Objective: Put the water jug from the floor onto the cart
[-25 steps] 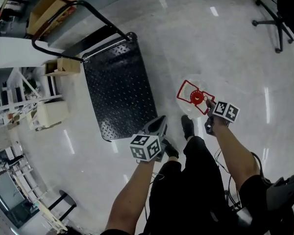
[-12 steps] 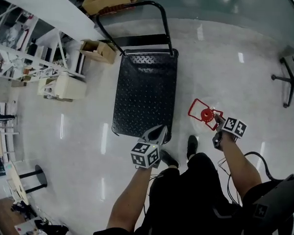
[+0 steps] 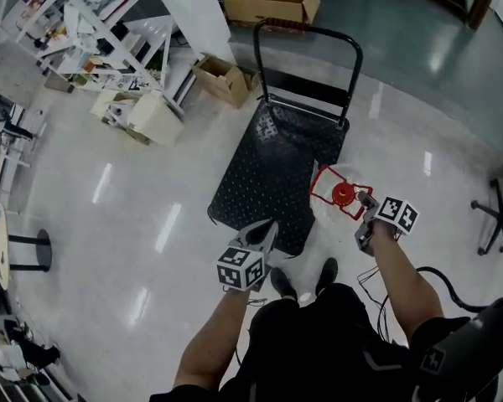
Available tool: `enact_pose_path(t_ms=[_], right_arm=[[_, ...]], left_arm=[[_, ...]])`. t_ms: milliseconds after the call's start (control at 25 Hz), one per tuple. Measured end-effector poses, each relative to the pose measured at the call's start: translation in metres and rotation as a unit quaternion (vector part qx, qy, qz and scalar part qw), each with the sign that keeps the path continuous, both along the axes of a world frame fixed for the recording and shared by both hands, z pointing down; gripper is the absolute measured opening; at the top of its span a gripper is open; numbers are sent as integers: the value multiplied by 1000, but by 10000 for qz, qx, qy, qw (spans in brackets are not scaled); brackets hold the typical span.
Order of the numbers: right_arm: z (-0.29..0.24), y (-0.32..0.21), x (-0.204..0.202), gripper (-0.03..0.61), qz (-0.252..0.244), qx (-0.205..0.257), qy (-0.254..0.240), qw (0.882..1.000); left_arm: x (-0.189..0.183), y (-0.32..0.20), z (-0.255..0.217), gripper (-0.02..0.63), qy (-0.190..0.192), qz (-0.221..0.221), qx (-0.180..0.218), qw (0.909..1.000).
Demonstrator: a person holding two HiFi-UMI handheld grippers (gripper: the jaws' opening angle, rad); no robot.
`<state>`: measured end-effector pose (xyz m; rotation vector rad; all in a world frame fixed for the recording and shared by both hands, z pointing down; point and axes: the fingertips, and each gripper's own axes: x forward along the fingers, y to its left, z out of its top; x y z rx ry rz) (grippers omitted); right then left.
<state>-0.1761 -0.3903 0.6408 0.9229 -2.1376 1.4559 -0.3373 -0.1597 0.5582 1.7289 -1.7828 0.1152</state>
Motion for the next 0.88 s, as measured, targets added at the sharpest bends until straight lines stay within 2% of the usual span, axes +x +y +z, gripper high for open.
enact_pose_path(t_ms=[240, 480, 680, 880], right_arm=[[-17, 30, -120, 78, -715, 59, -185, 9973], [4, 74, -227, 78, -1366, -43, -198, 9904], [34, 107, -295, 80, -1805, -172, -57, 9834], [56, 146, -350, 80, -2264, -385, -76, 9732]], left_arm=[[-54, 47, -14, 2, 31, -594, 249, 9979], [-102, 97, -15, 2, 24, -1105, 348, 9933], [-127, 128, -10, 2, 43, -1475, 365, 9884], [-139, 158, -1, 0, 57, -1830, 218, 9828]])
